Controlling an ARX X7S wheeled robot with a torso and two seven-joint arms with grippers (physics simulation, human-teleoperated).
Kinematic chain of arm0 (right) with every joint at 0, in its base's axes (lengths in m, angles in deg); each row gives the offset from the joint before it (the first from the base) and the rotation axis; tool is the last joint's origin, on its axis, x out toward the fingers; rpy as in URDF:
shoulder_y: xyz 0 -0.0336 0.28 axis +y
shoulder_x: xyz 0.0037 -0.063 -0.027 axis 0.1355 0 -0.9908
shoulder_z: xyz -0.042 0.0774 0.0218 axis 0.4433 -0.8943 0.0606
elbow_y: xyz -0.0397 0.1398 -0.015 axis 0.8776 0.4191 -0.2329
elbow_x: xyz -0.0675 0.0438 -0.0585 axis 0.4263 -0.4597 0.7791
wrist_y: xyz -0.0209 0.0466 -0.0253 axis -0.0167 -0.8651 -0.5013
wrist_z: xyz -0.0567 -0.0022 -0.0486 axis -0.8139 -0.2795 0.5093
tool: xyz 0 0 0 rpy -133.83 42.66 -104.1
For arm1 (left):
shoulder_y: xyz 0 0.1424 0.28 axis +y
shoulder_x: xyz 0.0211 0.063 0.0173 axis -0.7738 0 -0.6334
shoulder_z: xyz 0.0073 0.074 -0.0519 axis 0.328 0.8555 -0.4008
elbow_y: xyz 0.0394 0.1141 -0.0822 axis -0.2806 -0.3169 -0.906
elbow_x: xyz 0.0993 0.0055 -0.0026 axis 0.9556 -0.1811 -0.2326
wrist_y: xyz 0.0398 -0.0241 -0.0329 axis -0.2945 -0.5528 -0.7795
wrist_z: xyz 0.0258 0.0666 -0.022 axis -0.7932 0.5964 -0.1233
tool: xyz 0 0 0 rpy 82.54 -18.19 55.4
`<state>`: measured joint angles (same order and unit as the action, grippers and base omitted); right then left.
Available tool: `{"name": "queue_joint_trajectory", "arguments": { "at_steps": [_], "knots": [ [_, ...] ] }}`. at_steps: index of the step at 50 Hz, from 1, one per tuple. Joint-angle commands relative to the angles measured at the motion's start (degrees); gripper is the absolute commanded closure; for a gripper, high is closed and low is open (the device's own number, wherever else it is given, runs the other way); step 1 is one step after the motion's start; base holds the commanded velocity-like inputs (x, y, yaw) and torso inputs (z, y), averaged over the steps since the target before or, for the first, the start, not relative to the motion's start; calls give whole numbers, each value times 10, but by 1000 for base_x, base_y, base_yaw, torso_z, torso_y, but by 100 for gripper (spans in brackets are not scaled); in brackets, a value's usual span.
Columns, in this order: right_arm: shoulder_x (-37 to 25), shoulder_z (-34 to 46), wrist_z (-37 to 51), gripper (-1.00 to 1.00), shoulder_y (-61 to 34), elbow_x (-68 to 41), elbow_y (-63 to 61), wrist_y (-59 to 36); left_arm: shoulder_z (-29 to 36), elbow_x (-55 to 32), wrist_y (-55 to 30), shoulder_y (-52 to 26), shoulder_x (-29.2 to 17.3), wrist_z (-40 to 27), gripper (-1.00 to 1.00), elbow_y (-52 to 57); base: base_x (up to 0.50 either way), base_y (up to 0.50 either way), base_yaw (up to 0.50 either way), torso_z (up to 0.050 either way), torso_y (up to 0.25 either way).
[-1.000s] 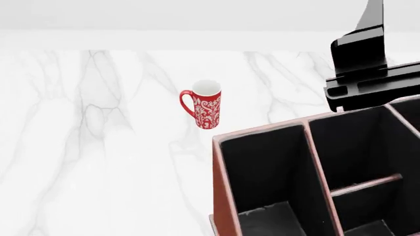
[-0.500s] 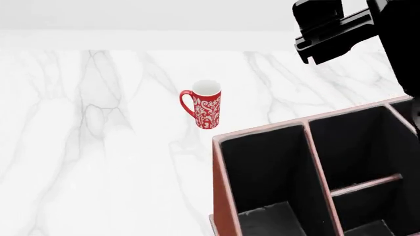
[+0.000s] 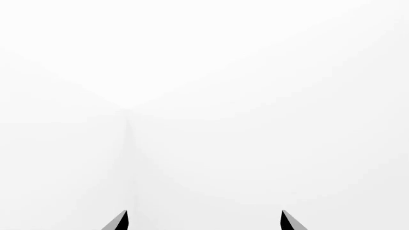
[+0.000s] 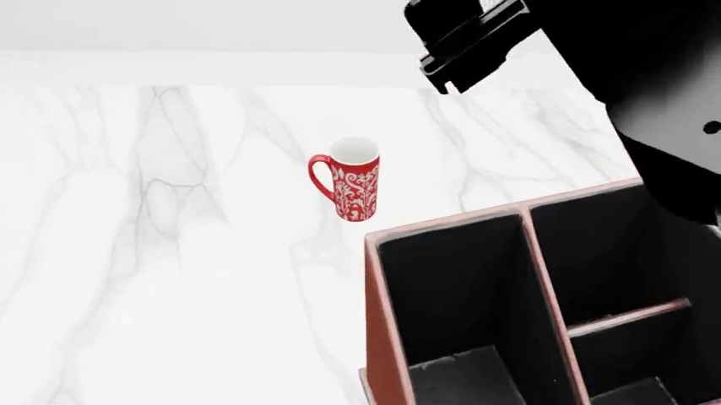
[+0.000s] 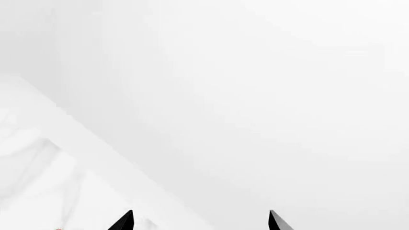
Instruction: Pick up the book and place it in the left compartment of the caddy.
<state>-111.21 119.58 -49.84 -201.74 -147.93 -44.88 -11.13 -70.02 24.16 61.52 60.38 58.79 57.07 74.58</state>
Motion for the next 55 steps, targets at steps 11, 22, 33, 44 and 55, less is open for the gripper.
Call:
{"name": "queue_joint_trajectory", "arguments": {
  "at_steps": [11,22,33,44,55],
  "knots": [
    [-26,-10,-249,-100,21,-93,-68,37,1,3,-4,-4,0,1,-100,0,0,0,0,0,0],
    [-34,-12,-324,-100,-9,-253,-80,-58,3,5,-3,-2,0,0,-100,0,0,0,0,0,0],
    [-38,-23,-356,-100,-20,-364,-81,-104,3,4,-3,-2,0,-1,-100,0,0,0,0,0,0],
    [-39,-22,-365,-100,-11,-383,-106,-122,0,3,0,1,0,-2,-100,0,0,0,0,0,0],
    [-63,-16,-351,-100,13,-363,-124,-113,4,5,-4,-3,0,-1,-100,0,0,0,0,0,0]
  ]
}}
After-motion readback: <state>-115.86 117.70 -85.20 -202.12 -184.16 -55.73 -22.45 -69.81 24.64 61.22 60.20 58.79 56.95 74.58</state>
